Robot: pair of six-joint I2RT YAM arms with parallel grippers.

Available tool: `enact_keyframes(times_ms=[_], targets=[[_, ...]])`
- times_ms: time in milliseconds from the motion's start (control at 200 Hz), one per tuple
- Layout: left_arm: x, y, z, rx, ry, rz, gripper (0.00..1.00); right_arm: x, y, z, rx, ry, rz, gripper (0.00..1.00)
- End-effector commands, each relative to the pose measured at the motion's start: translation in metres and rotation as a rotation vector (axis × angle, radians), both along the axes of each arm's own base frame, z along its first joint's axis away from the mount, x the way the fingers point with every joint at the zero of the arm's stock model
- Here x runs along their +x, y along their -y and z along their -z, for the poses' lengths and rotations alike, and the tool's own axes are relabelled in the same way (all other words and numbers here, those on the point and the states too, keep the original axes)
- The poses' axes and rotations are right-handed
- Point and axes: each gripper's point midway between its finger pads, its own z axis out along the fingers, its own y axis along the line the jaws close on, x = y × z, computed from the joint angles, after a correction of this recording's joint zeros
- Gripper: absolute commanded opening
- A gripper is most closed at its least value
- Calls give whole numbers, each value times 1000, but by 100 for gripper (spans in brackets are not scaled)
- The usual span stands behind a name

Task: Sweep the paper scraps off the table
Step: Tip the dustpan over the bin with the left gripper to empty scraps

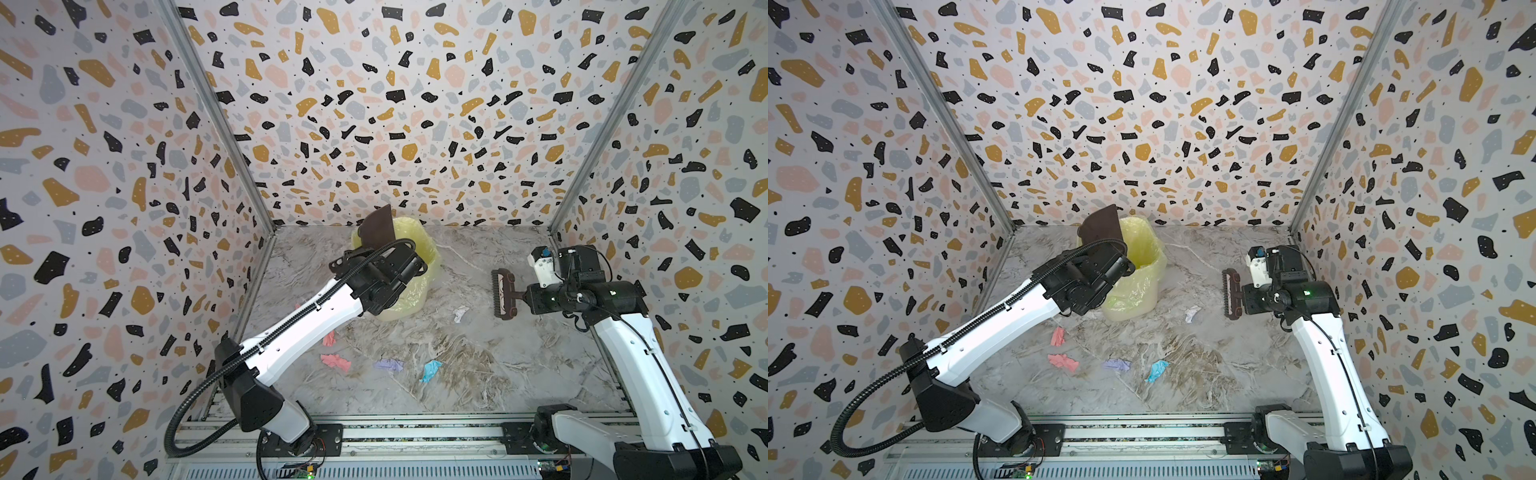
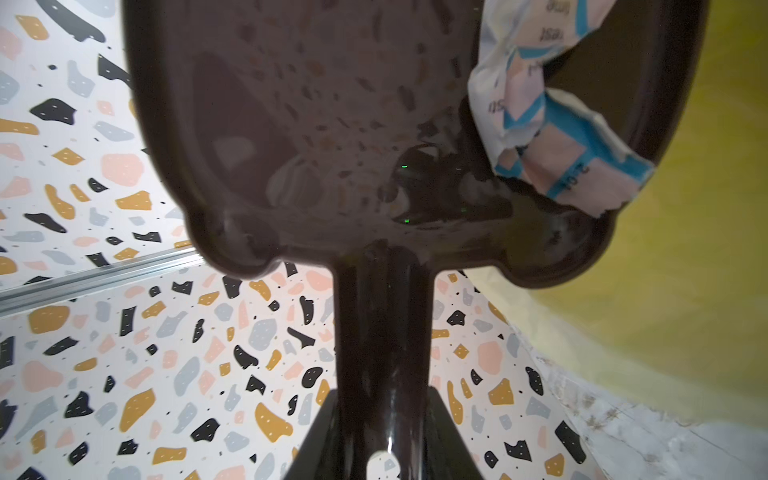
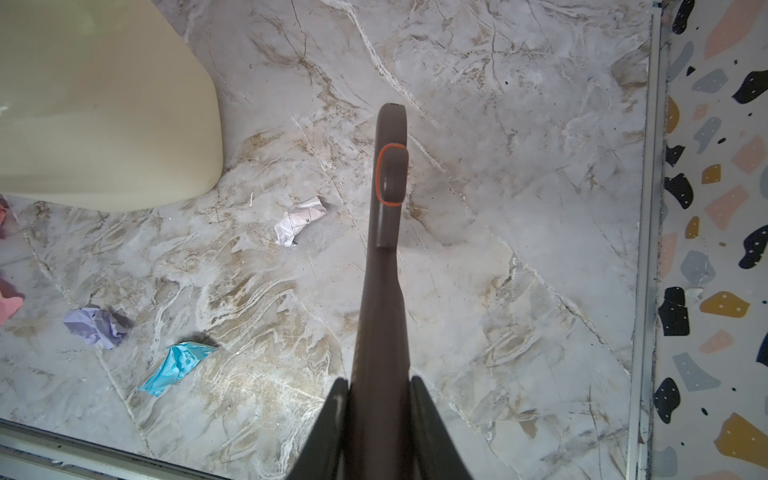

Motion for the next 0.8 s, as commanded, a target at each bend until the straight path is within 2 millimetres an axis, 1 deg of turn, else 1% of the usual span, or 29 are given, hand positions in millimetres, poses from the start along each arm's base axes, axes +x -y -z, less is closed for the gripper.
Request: enact_keyframes(times_ms=[0,150,250,380,451,546,656,731,796], targets=[[-2,-7,-32,73,101,-14,0,2,-4,-9,13,31,-15,0],[-5,-5,-31,105,102,-7,0,2,-5,-7,21,24,-19,0],[-6,-4,-30,118,104,0,0,1,-5,-9,21,33,-18,0],[-6,-3,-36,91,130,-7,0,0,-5,-9,26,40,-15,0],[-5,-2,-43,54,159,-14,0,-1,-9,-10,38,44,-28,0],[-7,2,-59,-50,215,-12,0,-3,-15,-10,69,43,-46,0],[-13,16,-81,-247,270,22,0,-3,-21,-10,106,34,-59,0],[-19,30,-93,-379,289,56,0,1,-16,-8,121,8,19,0],[-25,41,-97,-469,284,80,0,3,-11,-5,132,-33,101,0]])
